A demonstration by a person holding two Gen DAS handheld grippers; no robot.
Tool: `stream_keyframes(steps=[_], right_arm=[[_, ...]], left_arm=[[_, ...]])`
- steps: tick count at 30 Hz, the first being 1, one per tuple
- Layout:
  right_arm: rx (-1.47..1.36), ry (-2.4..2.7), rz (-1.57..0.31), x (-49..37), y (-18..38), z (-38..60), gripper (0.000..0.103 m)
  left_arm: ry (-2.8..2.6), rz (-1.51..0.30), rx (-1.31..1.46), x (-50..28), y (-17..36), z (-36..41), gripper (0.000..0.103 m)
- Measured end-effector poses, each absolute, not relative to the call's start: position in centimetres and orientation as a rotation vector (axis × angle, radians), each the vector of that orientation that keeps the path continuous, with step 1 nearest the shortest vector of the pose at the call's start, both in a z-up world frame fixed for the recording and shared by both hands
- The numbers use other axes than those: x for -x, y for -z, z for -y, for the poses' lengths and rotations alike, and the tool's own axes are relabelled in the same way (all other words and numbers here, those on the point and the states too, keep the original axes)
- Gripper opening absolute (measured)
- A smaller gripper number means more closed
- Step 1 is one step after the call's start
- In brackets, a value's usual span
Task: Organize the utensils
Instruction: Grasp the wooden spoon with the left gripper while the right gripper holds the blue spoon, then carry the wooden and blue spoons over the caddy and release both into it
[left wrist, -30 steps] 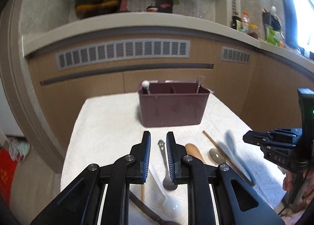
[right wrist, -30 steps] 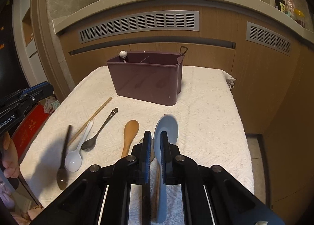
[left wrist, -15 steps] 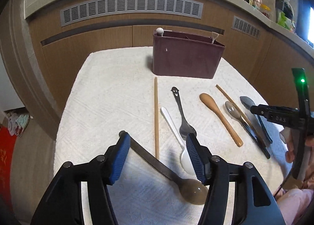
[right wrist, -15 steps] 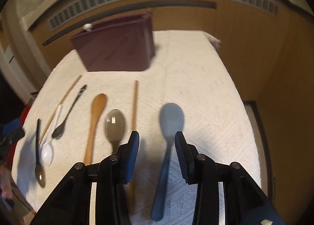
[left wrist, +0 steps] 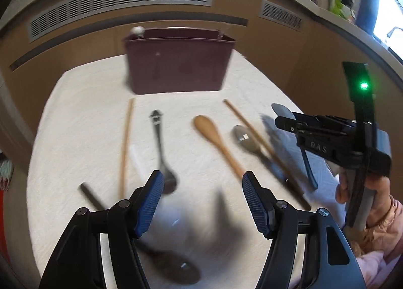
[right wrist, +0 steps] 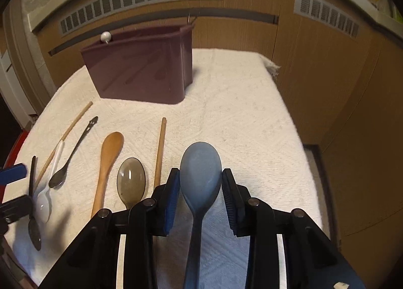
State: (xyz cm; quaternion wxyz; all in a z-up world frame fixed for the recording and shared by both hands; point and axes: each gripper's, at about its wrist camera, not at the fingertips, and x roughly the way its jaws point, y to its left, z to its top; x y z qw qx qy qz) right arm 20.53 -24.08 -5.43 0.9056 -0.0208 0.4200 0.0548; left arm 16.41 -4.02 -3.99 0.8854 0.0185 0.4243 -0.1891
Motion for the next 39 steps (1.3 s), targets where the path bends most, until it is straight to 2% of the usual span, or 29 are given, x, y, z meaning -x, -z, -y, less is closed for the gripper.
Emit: stream_keyframes(steps=[3, 5, 9, 15, 19, 31, 39], right_arm=[[0.033, -0.112, -0.827, -19.3, 4.2, 25.1, 0.031], [0.028, -0.109, -0.808, -18.8, 3.8, 25.7, 0.031], [0.028, -0.102, -0.774, -17.9, 3.3, 26.3, 0.031], [0.035, -0.121, -0.756, -17.7, 3.5, 26.0, 0.031], [-0.001, -0.144, -0.762, -17.9, 3.7, 26.1, 0.031], [-0.045, -0.237, -0.687, -16.2, 1.3, 25.3, 0.031], [-0.027, -0.257, -0.694, -16.4, 0.8, 23.9, 0.031]], left_arm=[[0.38, -0.899, -0.066, -19.0, 4.3, 6.1, 0.063], [0.35, -0.955, -0.03, -21.5, 5.0, 6.4, 0.042], [0.305, -1.074, 0.031, -25.5, 6.3, 7.4, 0.042], [0.248, -1.117, -0.017, -27.9, 7.6, 9.5, 0.042], [0.22, -1.03, -0.089, -27.4, 7.9, 10.2, 0.035], [0.334, -0.646, 0.039, -17.0, 1.3, 3.4, 0.034], [0.317, -0.592, 0.044, -15.9, -0.7, 2.3, 0.033]])
